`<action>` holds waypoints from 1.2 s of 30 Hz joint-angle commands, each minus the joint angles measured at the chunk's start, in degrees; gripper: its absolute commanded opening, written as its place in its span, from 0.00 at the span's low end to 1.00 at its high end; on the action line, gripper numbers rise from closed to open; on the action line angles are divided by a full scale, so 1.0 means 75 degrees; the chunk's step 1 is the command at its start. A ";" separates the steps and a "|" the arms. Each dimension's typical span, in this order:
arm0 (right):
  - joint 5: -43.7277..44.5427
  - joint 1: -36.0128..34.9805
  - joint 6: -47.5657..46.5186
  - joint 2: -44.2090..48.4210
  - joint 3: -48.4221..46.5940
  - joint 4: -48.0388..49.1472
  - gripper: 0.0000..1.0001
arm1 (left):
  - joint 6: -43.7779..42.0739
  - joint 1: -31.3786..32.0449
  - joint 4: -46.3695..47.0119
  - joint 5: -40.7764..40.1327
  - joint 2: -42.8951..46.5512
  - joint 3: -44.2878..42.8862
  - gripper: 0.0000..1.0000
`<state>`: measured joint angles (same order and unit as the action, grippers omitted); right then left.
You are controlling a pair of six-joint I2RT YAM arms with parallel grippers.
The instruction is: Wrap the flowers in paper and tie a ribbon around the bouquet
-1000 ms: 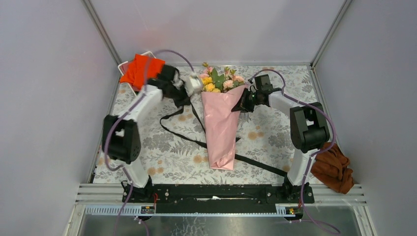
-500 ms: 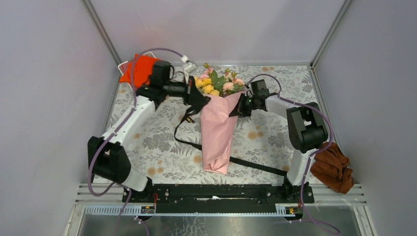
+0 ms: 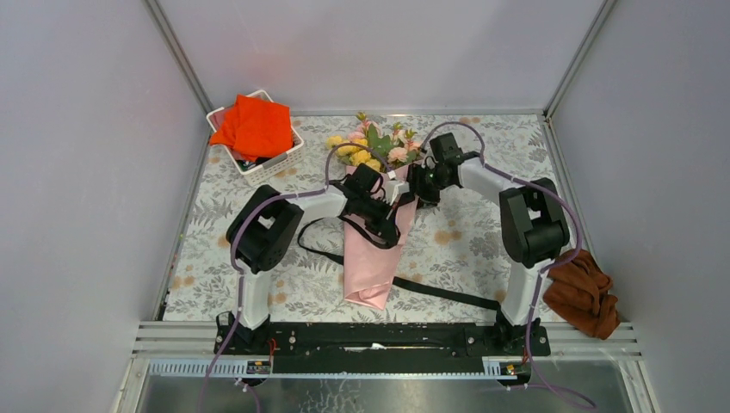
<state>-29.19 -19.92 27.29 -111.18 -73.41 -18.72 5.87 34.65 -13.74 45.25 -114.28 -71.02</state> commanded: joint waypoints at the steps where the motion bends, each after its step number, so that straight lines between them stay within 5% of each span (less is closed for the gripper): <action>1: 0.0855 -0.0016 -0.2491 0.1219 -0.1465 -0.2301 0.58 | -0.0094 0.0115 0.0301 -0.0434 -0.0164 -0.0105 0.00; 6: 0.1398 -0.0027 -0.5410 0.2621 -0.1580 -0.3600 0.68 | -0.0068 0.0126 0.0340 -0.0368 -0.0472 -0.0101 0.00; 13: 0.0082 -0.0984 -0.9550 0.5010 0.1744 -0.3747 0.83 | 0.0008 0.0124 0.0548 -0.0347 -0.0544 -0.0046 0.00; 18: 0.0377 -0.2159 -0.8759 0.5898 0.3881 -0.0851 0.91 | 0.0032 0.0124 0.0555 -0.0280 -0.0513 -0.0046 0.00; 23: 0.0749 -0.3030 -0.8510 0.5495 0.4758 0.1240 0.94 | 0.0061 0.0088 0.0530 -0.0278 -0.0418 -0.0070 0.00; 28: 0.1039 -0.3579 -0.9034 0.4500 0.4922 0.1383 0.94 | 0.0050 -0.0007 0.0468 -0.0263 -0.0353 -0.0011 0.00; 36: 0.1515 -0.3625 -1.0207 0.4231 0.5034 0.0130 0.77 | 0.0005 -0.0105 0.0323 -0.0308 -0.0382 -0.0148 0.00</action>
<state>-21.12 -46.61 -42.68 -80.60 -36.77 -13.87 5.93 34.65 -12.36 43.51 -117.60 -71.29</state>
